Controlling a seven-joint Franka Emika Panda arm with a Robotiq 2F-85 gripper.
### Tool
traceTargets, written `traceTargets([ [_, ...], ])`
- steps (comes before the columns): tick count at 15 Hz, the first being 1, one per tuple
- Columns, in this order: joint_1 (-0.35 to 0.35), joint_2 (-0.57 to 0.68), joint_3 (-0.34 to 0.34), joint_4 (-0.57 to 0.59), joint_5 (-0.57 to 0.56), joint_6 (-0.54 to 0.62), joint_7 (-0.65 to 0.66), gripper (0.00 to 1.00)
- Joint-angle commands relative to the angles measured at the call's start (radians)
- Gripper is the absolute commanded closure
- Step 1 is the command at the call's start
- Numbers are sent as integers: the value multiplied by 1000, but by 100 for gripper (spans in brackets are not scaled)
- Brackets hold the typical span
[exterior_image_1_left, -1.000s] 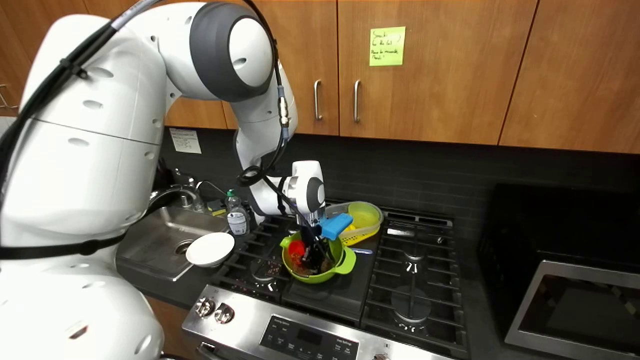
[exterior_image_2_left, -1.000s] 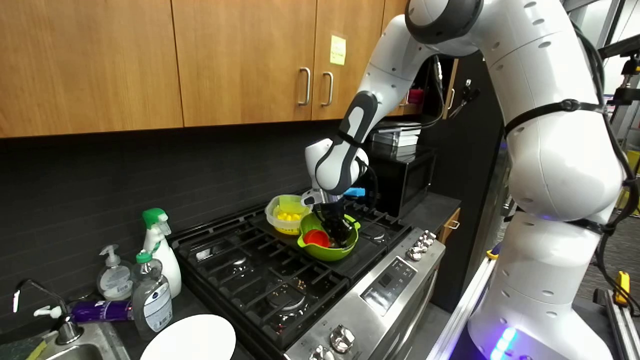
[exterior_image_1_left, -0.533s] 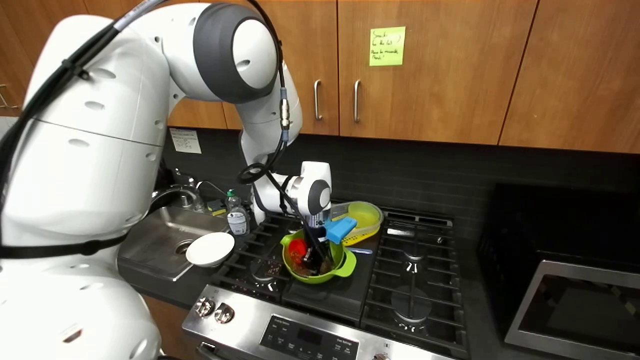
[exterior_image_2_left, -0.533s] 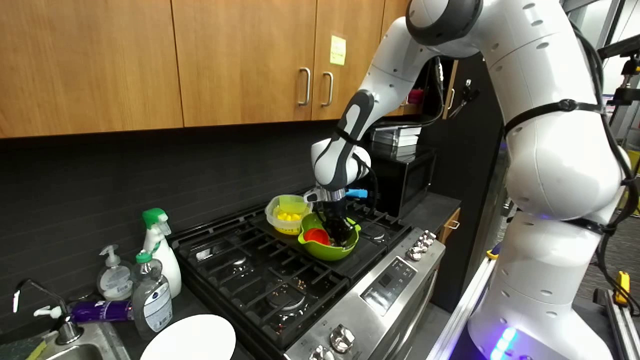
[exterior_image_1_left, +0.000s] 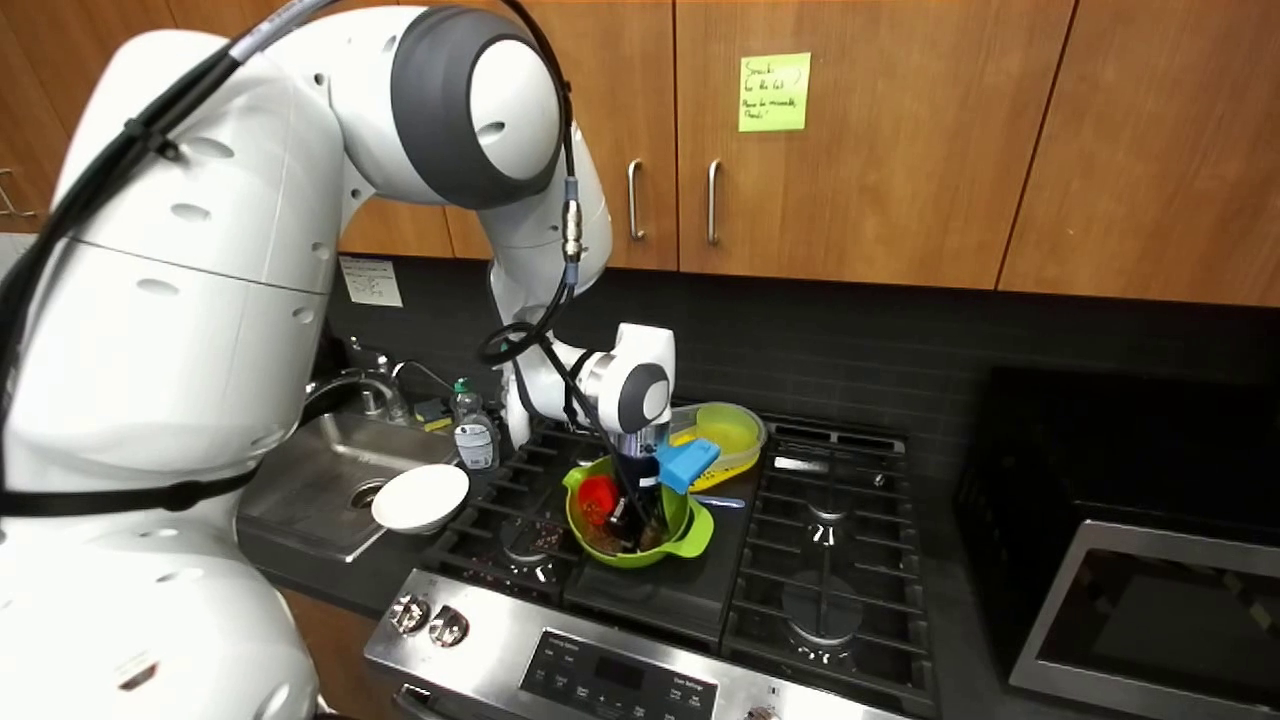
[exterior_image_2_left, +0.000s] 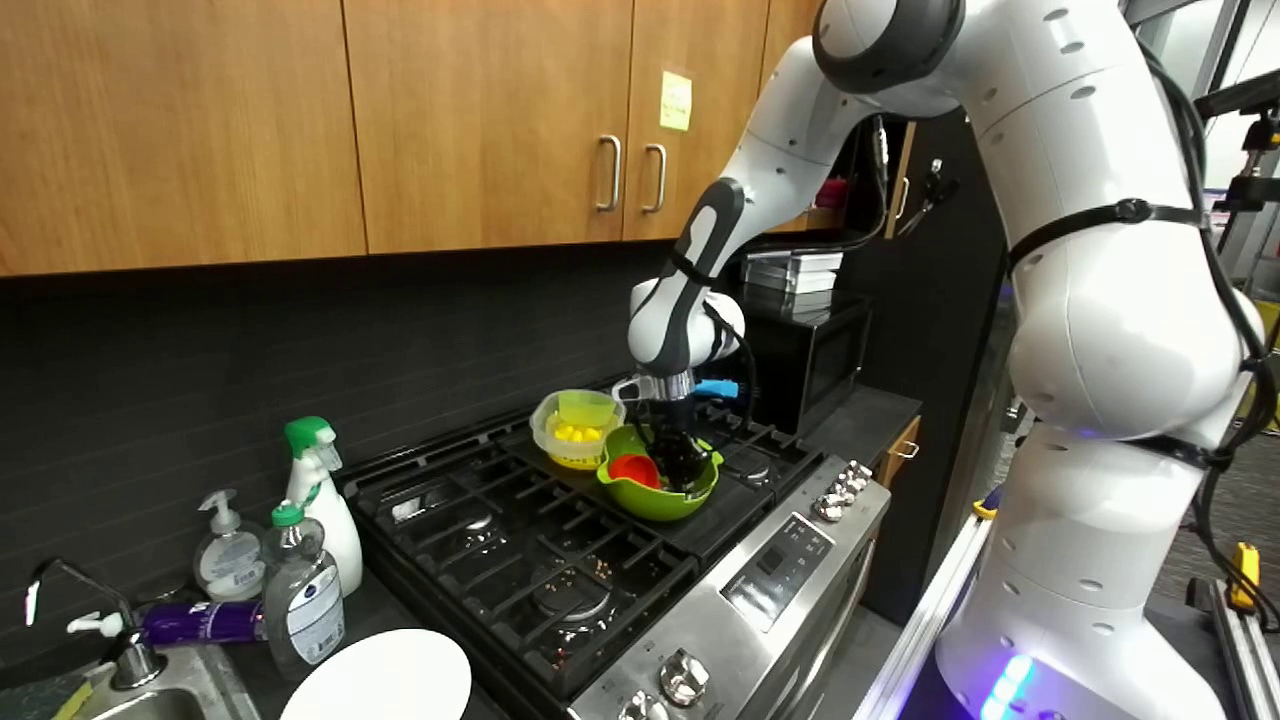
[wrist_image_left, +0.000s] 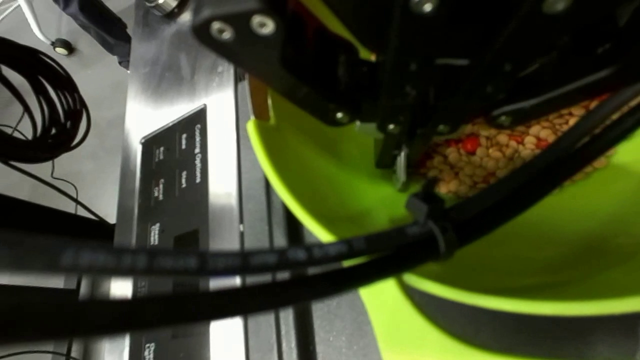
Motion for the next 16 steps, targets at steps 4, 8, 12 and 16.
traceTargets([
  [4, 95, 65, -23, 48, -18, -85, 72, 99],
  [8, 175, 51, -59, 61, -110, -99, 199, 99],
  [12, 211, 51, -64, 73, -189, -119, 282, 99],
  [16, 199, 62, -64, 94, -196, -140, 298, 99],
])
